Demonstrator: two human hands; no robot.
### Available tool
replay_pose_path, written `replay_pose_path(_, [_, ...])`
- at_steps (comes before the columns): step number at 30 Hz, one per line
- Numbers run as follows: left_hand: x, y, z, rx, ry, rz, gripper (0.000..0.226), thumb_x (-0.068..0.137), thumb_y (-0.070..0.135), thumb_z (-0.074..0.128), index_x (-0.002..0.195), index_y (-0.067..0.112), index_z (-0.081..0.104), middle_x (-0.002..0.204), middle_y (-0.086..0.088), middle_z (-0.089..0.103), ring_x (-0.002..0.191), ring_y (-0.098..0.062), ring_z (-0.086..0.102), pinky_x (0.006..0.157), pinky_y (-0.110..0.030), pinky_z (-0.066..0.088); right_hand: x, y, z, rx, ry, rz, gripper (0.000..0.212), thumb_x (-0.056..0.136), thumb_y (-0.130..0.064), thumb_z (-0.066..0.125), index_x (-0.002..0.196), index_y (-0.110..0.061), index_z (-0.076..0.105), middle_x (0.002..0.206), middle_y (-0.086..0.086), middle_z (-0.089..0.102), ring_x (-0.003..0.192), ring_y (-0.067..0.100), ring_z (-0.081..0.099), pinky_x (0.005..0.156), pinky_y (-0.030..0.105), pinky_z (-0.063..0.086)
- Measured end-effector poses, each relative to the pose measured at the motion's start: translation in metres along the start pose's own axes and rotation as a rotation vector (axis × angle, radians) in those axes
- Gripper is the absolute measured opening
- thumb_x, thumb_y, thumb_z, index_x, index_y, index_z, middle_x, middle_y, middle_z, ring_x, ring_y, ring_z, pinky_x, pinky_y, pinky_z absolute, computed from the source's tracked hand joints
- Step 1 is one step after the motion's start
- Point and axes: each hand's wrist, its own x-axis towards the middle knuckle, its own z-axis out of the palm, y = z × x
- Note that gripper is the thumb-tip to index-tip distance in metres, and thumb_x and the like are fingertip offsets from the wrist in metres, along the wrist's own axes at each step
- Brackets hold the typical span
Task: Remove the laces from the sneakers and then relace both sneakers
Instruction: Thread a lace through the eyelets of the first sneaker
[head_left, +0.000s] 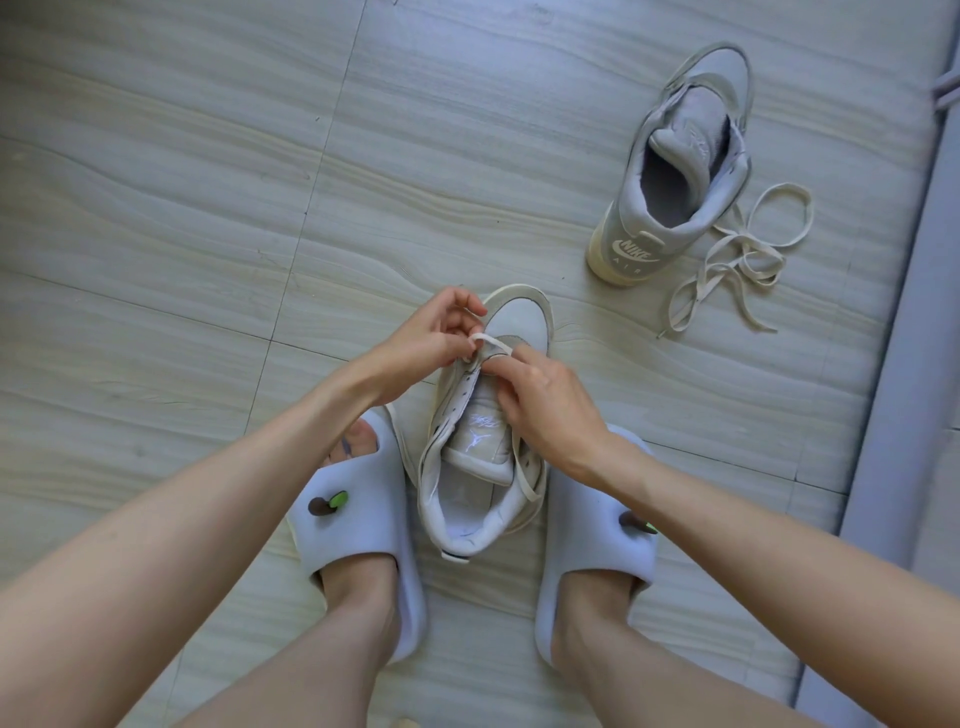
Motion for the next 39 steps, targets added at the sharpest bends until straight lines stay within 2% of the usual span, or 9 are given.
replay_pose_path(6, [-0.002,0.003,0.003,0.078,-0.003,-0.002,0.041,0.082,-0.023,0.04,0.09,0.017,0.047,0.077,-0.002,0.05,0.057,0.003,0.049,0.053,-0.007,0.035,-0.003,0.005,-0.007,-0.161,-0.128,-0.116,0.04,0.089,-0.009,0.041,0.127,-0.014,0.053,0.109,0.009,0.055,0.091,0.037,0.056,0.073,0.044,0.044])
replay_pose_path(10, [-0.005,0.001,0.005,0.122,-0.005,0.027,0.035,0.084,-0.019,0.045,0.097,0.014,0.046,0.079,-0.001,0.051,0.07,-0.007,0.048,0.062,-0.012,0.038,-0.004,0.012,-0.01,-0.279,-0.209,-0.169,0.044,0.089,-0.012,0.037,0.132,-0.018,0.045,0.122,0.005,0.053,0.092,0.037,0.057,0.067,0.04,0.043])
replay_pose_path(15, [-0.009,-0.001,0.003,0.286,0.082,0.09,0.036,0.084,-0.014,0.046,0.105,0.014,0.049,0.084,0.004,0.052,0.078,-0.01,0.048,0.069,-0.014,0.041,-0.007,0.013,-0.011,-0.355,-0.26,-0.169,0.05,0.089,-0.013,0.04,0.138,-0.023,0.036,0.115,0.006,0.056,0.087,0.038,0.058,0.061,0.036,0.036])
replay_pose_path(17, [-0.012,-0.003,-0.001,0.338,0.119,0.085,0.028,0.085,-0.009,0.05,0.098,0.015,0.05,0.081,0.004,0.051,0.077,-0.014,0.047,0.073,-0.025,0.045,-0.008,0.014,-0.011,-0.384,-0.27,-0.183,0.048,0.091,-0.015,0.039,0.138,-0.022,0.036,0.114,0.006,0.058,0.089,0.038,0.059,0.06,0.036,0.034])
replay_pose_path(19, [-0.019,-0.007,-0.003,0.368,0.09,0.005,0.02,0.087,-0.001,0.057,0.086,0.018,0.051,0.078,0.002,0.052,0.073,-0.017,0.048,0.072,-0.037,0.049,-0.009,0.015,-0.012,-0.397,-0.279,-0.189,0.046,0.093,-0.017,0.038,0.138,-0.023,0.035,0.108,0.008,0.06,0.088,0.038,0.059,0.059,0.036,0.034])
replay_pose_path(24, [-0.042,-0.014,0.006,0.36,-0.085,-0.258,0.022,0.082,0.025,0.07,0.089,0.011,0.054,0.074,-0.002,0.054,0.064,-0.016,0.049,0.061,-0.031,0.048,-0.012,0.017,-0.015,-0.374,-0.303,-0.172,0.046,0.095,-0.023,0.038,0.14,-0.03,0.028,0.094,0.01,0.063,0.085,0.035,0.059,0.059,0.034,0.033])
replay_pose_path(31, [-0.047,-0.01,0.017,0.71,0.141,-0.089,0.014,0.078,0.015,0.059,0.067,0.015,0.05,0.058,0.001,0.056,0.053,-0.015,0.052,0.054,-0.024,0.042,-0.013,0.009,-0.016,-0.326,-0.332,-0.127,0.053,0.088,-0.018,0.042,0.139,-0.028,0.031,0.099,0.014,0.065,0.088,0.036,0.057,0.062,0.033,0.034])
replay_pose_path(35, [-0.045,-0.014,0.018,0.686,0.271,-0.063,0.013,0.078,0.015,0.058,0.068,0.013,0.05,0.061,-0.002,0.056,0.059,-0.019,0.05,0.054,-0.024,0.038,-0.016,-0.002,-0.016,-0.202,-0.261,-0.124,0.034,0.085,-0.015,0.043,0.119,-0.012,0.045,0.093,0.019,0.063,0.085,0.039,0.056,0.061,0.034,0.03])
replay_pose_path(39, [-0.04,-0.011,0.016,0.614,0.369,-0.046,0.018,0.077,0.014,0.058,0.064,0.016,0.046,0.055,0.004,0.051,0.056,-0.017,0.051,0.053,-0.02,0.037,-0.012,-0.001,-0.021,-0.151,-0.223,-0.143,0.038,0.087,-0.016,0.042,0.125,-0.01,0.044,0.091,0.018,0.063,0.085,0.037,0.055,0.062,0.037,0.032])
